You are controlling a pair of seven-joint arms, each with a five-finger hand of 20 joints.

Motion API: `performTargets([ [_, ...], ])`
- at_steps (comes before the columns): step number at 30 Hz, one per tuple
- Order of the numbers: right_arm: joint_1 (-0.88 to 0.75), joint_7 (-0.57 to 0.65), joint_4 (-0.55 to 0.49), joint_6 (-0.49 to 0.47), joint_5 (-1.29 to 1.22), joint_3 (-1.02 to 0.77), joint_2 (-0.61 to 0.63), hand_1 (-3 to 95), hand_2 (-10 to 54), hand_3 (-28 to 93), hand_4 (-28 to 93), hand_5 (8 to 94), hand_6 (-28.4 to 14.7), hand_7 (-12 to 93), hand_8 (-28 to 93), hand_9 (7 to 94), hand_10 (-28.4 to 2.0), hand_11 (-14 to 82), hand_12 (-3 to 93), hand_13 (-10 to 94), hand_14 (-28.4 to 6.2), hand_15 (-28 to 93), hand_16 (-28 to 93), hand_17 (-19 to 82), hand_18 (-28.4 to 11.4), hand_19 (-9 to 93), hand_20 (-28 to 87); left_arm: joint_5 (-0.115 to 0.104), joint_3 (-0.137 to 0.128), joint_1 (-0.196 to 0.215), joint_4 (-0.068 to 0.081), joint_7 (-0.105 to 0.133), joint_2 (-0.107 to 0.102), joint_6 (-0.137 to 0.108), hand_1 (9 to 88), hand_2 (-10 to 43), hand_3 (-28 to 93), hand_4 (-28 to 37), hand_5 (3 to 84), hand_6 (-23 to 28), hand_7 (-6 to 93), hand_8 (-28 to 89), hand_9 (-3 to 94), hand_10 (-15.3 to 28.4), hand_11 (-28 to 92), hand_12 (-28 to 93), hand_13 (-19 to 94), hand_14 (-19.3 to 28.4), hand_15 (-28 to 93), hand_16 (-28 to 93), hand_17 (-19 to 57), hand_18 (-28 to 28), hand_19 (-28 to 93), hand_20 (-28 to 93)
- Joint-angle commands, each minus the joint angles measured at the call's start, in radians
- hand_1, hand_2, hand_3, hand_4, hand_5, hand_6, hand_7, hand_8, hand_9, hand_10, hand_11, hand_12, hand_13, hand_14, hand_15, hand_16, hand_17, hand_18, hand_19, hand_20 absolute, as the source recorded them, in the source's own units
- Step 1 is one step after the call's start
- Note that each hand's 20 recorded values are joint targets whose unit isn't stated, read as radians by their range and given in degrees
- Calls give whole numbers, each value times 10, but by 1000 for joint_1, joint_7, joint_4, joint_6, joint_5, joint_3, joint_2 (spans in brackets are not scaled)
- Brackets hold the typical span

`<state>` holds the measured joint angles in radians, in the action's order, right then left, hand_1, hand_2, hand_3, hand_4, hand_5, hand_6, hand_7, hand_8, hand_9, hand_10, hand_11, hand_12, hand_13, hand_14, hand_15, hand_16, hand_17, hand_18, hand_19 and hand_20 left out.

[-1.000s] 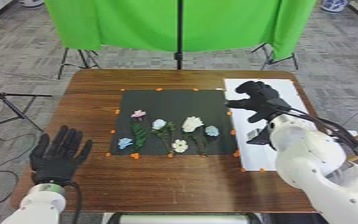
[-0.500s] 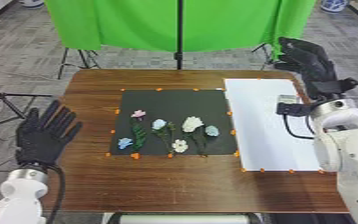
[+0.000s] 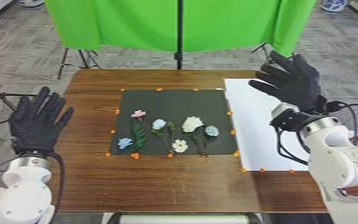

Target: Arrange flowers

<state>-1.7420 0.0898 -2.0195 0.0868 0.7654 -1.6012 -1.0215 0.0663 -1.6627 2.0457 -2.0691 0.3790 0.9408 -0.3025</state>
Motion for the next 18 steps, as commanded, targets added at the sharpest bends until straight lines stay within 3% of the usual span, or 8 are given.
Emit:
performTargets([
  [1,-71,-51,-47,21,30,-40,-1,117,58,730,-248,304,-39,74,-74,325,-161,19,130,276,-141,86,212,127,-178,322,179,71,21,-27,0,33,-50,27,260,147,726,-283,393,60,141,-100,298,132,175,74,185,94,186,-66,-47,112,299,121],
  [5,-135,-52,-81,18,33,-75,-31,112,58,736,-248,263,-49,73,-72,299,-176,12,132,265,-151,91,222,124,-179,326,181,46,35,-14,9,43,-19,98,266,129,739,-283,392,56,144,-101,302,130,176,75,208,100,196,-64,-45,118,304,124],
  [9,-197,-40,-111,2,44,-107,-34,115,57,736,-248,278,-45,78,-72,301,-178,12,132,263,-151,87,221,123,-181,327,181,61,49,-16,9,58,-3,97,268,121,742,-283,384,50,144,-103,301,128,168,73,210,97,187,-66,-43,121,297,123],
  [12,-218,-25,-109,-21,69,-106,-57,119,58,731,-247,292,-47,77,-73,307,-178,13,133,263,-151,84,222,123,-180,325,180,75,29,27,-1,54,-9,104,269,120,741,-283,382,49,143,-104,301,126,166,75,211,95,181,-63,-42,121,293,125],
  [13,-216,-16,-112,-11,79,-96,-72,120,57,732,-246,293,-47,76,-73,307,-178,13,133,263,-151,84,222,122,-181,325,180,79,8,39,-10,34,15,91,269,120,741,-283,382,49,143,-104,301,126,166,76,212,94,180,-62,-42,121,292,125],
  [15,-179,-29,-99,-36,62,-80,-63,125,52,732,-245,294,-48,76,-72,308,-179,14,134,261,-155,84,223,122,-181,325,180,65,-19,78,-22,68,15,126,268,120,743,-283,381,49,143,-104,301,125,166,76,212,95,180,-60,-41,121,291,127],
  [17,-194,-35,-121,-37,86,-95,-54,128,48,732,-243,294,-48,76,-72,309,-178,14,135,260,-156,86,225,121,-181,326,180,76,-26,83,-23,53,10,113,269,120,742,-283,380,48,143,-104,302,126,166,77,213,95,179,-59,-41,121,290,127],
  [18,-186,-48,-126,-40,88,-96,-52,130,47,732,-243,296,-48,76,-71,309,-178,15,135,260,-156,86,225,120,-182,327,180,63,-28,83,-25,71,6,117,268,119,742,-283,379,48,143,-104,302,126,167,77,213,95,179,-59,-41,121,289,128],
])
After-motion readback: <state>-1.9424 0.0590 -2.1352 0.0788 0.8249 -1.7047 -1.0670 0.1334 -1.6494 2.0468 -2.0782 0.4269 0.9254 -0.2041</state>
